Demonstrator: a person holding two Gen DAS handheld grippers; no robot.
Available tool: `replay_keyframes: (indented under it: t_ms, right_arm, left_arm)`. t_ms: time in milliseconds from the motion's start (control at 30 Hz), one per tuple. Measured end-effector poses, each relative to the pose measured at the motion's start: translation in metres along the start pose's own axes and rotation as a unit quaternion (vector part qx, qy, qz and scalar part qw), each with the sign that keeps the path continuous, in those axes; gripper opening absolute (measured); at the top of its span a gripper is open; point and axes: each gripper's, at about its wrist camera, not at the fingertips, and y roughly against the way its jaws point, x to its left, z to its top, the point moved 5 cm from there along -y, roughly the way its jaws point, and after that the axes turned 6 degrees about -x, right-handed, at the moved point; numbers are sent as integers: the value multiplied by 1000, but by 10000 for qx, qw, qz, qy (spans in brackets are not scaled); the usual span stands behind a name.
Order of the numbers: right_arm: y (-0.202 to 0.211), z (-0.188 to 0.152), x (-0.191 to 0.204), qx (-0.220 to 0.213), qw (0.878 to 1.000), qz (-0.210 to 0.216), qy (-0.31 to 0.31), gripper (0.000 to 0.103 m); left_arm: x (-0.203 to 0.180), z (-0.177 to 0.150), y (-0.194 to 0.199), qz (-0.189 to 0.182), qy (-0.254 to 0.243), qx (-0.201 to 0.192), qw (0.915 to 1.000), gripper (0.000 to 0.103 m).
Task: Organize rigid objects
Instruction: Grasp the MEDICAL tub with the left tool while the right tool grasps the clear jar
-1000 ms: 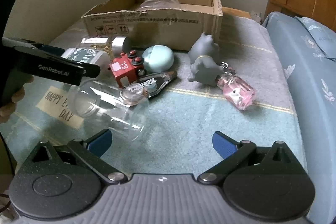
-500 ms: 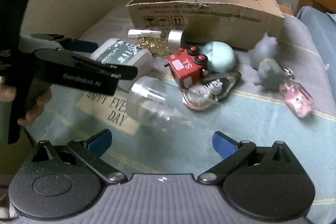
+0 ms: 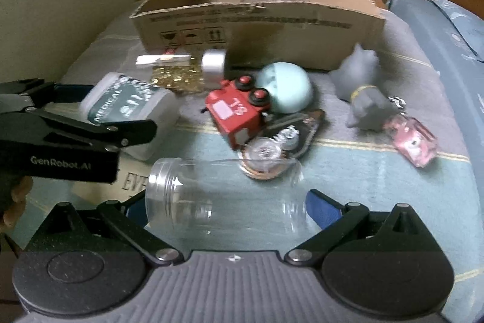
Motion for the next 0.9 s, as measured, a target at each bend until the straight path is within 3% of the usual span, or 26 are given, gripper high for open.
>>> replay_keyframes:
  t_ms: [467, 667, 767, 900]
  right_arm:
    - [12, -9, -38, -31, 9993, -373, -64, 102]
    - [15, -11, -36, -46, 9995, -309, -66, 102]
    - [13, -11, -32, -49, 9993, -367, 82, 95]
    - [17, -7, -32, -89, 9987, -366, 330, 95]
  left_arm:
    - [-16, 5, -11, 61, -99, 69, 9999, 95]
    - [-11, 6, -12, 194, -42, 107, 9997, 84]
    - [-10, 6, -11, 173, -41, 142, 9997, 83]
    - [-13, 7, -5, 37, -117, 186, 9998, 83]
